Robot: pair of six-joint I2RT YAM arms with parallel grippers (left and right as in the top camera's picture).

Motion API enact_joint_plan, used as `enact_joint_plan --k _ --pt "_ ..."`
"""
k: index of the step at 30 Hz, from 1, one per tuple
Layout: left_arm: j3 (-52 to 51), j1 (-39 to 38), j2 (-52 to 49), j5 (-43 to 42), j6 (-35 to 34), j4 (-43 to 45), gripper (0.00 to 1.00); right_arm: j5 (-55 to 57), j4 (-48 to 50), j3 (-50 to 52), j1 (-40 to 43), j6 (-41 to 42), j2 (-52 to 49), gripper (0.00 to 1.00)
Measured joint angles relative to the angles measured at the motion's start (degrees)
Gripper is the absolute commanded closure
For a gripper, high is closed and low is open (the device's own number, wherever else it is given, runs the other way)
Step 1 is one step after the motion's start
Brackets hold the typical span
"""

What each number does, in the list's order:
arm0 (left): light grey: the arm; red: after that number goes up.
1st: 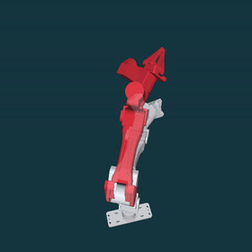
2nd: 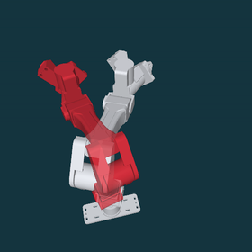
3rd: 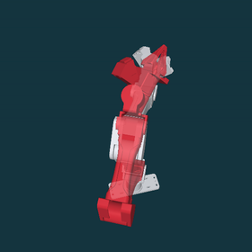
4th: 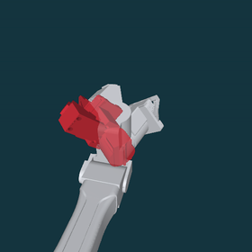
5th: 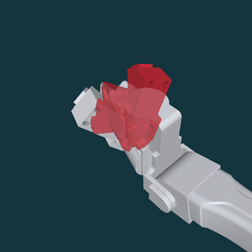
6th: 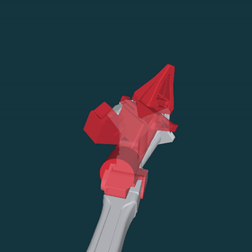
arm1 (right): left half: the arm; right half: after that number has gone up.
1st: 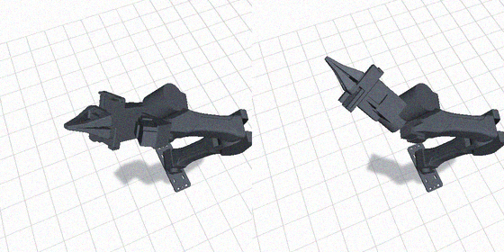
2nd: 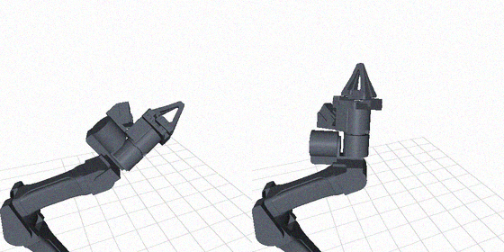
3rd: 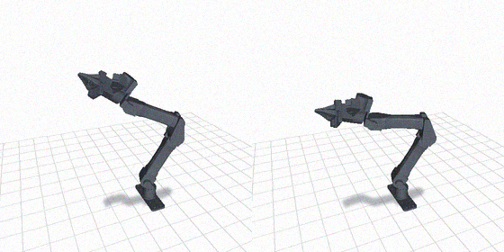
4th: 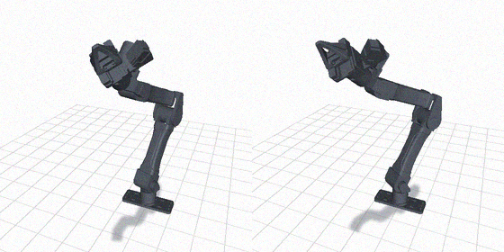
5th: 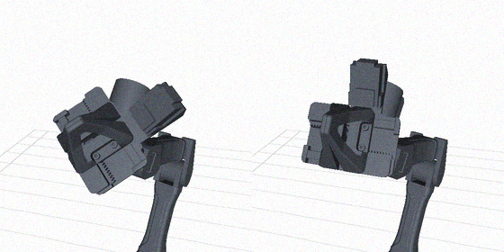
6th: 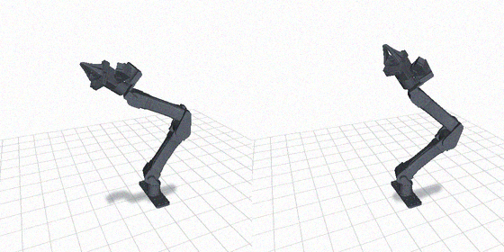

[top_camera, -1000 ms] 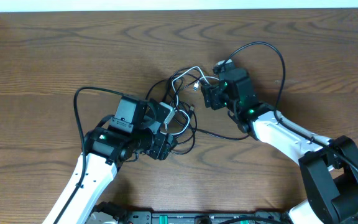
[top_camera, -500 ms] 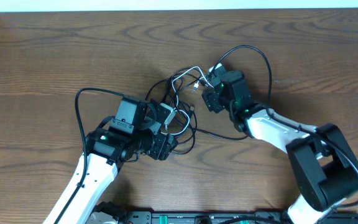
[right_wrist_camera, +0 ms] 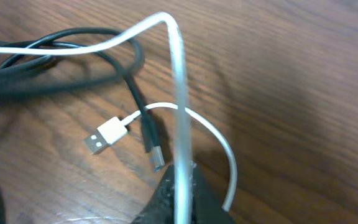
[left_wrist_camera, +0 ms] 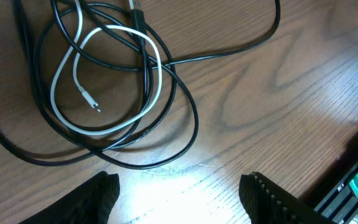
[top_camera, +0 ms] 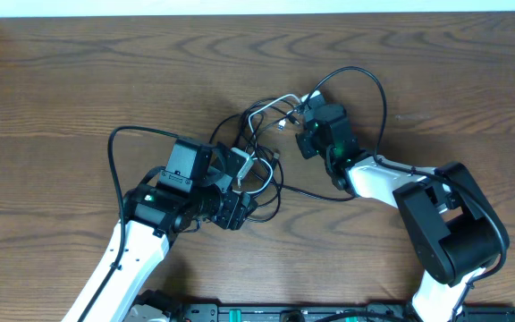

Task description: Untangle cables

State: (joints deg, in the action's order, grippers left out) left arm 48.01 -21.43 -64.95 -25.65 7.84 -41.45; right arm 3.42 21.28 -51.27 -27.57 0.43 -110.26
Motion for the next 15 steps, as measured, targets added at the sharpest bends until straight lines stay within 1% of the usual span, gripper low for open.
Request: enact_joint_plan --k 4,8,10,15 --pt "0.0 0.0 0.0 0.0 0.0 0.0 0.32 0.3 -1.1 0.0 0.0 2.0 0.6 0.99" --pt "0.0 0.0 0.0 0.0 0.0 0.1 0.32 0.5 -2.6 0.3 0.0 3.5 5.6 0.99" --pt "0.0 0.0 0.0 0.0 0.0 0.1 0.32 0.5 -2.6 0.3 0.0 4.0 10.9 0.99" --pt "0.0 0.0 0.0 0.0 0.0 0.2 0.32 0.7 -1.6 0.3 0.0 4.7 27.8 0.99"
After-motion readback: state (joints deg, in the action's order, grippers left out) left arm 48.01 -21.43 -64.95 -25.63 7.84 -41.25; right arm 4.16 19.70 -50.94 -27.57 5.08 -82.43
